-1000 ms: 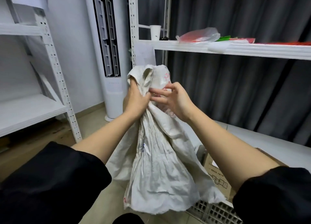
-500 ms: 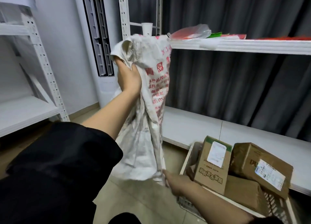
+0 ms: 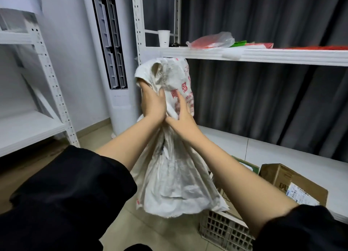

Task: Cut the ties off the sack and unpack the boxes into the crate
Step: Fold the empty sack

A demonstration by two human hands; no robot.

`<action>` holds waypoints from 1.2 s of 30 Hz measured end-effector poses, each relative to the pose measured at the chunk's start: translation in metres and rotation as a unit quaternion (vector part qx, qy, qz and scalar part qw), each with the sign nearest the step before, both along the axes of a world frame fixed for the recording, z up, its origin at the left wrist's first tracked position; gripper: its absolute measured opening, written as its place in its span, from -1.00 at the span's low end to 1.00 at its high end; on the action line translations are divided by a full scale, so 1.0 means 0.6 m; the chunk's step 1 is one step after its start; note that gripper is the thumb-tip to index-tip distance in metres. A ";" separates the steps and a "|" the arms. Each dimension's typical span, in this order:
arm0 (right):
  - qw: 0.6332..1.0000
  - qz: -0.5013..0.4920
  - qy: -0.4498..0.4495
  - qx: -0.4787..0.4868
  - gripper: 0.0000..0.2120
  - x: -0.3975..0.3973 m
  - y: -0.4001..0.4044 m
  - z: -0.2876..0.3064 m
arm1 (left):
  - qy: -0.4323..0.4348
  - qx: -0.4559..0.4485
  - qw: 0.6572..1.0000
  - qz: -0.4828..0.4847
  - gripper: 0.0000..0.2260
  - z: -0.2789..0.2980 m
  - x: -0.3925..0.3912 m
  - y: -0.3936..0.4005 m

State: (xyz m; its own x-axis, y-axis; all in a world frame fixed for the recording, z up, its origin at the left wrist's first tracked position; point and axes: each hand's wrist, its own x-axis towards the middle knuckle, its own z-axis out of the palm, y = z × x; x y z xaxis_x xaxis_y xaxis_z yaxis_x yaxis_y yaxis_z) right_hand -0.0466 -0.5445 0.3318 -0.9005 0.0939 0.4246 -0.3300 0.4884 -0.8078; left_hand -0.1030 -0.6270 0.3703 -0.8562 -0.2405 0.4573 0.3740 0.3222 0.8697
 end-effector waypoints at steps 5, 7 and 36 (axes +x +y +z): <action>0.997 0.034 0.007 -0.067 -0.30 -0.003 0.010 0.019 | -0.040 0.077 0.964 -0.252 -0.42 -0.002 0.038 0.017; 0.995 0.036 -0.012 -0.096 -0.37 0.003 0.021 0.024 | -0.089 0.075 0.934 -0.339 -0.47 0.003 0.056 0.020; 0.836 -0.248 0.149 -0.465 -0.58 -0.013 0.167 0.086 | -0.095 -0.684 0.689 -0.221 -0.68 -0.260 0.104 -0.014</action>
